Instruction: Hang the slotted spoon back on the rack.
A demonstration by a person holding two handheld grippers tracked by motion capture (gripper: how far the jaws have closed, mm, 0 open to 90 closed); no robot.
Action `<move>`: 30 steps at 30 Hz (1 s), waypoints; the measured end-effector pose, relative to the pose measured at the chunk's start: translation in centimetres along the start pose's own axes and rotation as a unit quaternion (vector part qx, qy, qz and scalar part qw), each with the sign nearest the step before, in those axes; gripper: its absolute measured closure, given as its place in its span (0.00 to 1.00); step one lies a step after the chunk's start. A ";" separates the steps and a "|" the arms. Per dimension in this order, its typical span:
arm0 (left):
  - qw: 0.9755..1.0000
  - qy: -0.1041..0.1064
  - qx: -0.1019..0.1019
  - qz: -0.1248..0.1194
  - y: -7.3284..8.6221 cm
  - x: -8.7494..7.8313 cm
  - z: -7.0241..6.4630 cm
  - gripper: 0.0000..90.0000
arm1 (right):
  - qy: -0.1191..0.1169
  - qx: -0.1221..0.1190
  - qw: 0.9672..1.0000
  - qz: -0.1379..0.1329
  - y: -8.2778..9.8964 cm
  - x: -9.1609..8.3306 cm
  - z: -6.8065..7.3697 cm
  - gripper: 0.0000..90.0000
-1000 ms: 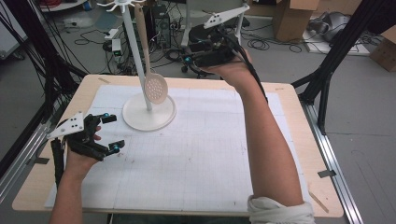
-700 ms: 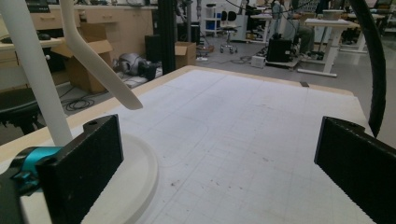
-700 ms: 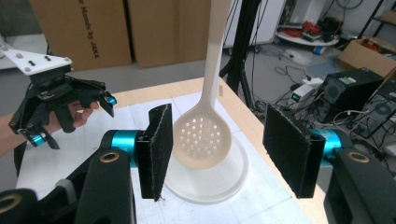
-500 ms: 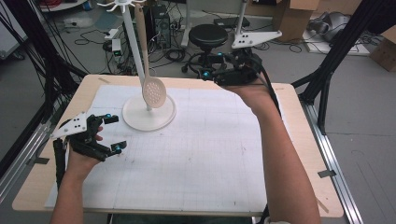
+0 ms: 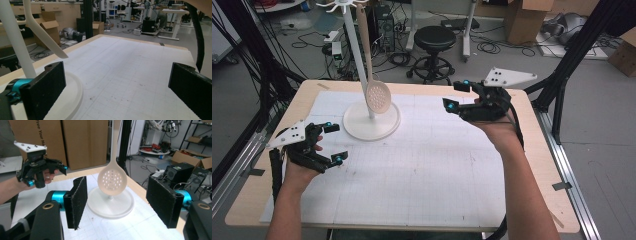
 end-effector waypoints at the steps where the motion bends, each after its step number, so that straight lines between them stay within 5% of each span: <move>1: 1.000 0.000 0.000 0.000 0.0 0.0 0.0 0.02 | 0.003 0.000 1.000 -0.002 0.5 -0.1 0.1 0.37; 17: 1.000 0.003 -0.004 0.006 0.2 0.4 0.0 0.02 | 0.014 0.044 0.999 -0.012 7.7 -0.6 1.5 0.27; 30: 1.000 0.002 -0.004 0.005 0.2 0.3 0.0 0.02 | 0.006 0.065 0.998 0.018 11.7 1.1 2.2 0.23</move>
Point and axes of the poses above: each handheld gripper's, and its own axes: x roughly forward along the jaws, y roughly out of its underside, z roughly to its left, the point moved 3 cm from there along x, roughly forward along the jaws, and after that the axes turned 12 degrees about z, right-handed, at the moved point
